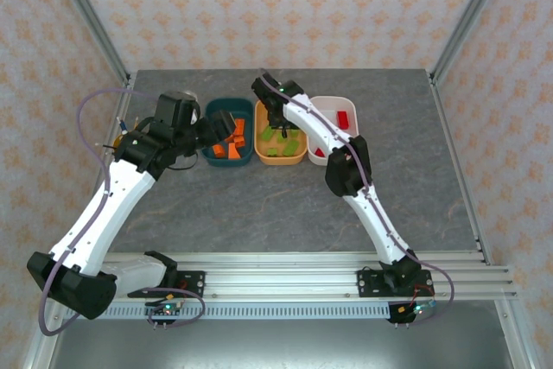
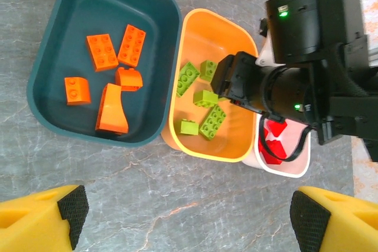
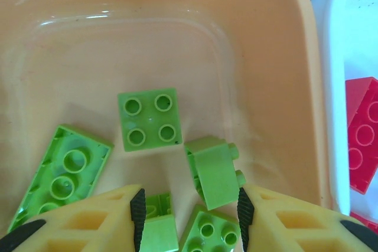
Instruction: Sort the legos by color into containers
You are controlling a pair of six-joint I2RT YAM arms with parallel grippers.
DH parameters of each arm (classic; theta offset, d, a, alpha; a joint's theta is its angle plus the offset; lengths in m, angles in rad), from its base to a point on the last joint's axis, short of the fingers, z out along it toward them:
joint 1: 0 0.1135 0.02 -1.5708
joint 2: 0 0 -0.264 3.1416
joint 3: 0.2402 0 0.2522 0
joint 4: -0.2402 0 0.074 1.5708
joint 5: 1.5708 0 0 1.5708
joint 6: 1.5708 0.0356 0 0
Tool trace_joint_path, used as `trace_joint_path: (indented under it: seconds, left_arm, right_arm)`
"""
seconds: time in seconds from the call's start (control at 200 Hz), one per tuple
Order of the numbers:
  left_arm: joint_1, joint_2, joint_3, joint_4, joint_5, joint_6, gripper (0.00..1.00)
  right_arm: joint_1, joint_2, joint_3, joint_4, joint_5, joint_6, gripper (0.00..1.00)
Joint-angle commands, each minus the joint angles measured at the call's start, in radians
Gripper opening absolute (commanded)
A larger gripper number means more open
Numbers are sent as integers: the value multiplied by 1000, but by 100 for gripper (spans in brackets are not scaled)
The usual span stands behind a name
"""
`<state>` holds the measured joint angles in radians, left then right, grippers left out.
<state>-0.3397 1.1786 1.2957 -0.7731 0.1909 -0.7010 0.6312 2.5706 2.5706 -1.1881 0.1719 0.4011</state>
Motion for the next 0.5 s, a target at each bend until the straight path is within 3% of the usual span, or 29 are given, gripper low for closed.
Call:
trace_joint_path:
  seconds: [0.0, 0.18, 0.495]
  left_arm:
    - [5, -35, 35, -66, -49, 29, 92]
    - [9, -85, 6, -104, -54, 16, 92]
    - [44, -171, -72, -152, -45, -12, 95]
  right_arm:
    - [-5, -174, -5, 5, 20, -21, 47]
    - [-5, -411, -188, 45, 65, -45, 46]
    - [-8, -1071, -974, 267, 146, -40, 51]
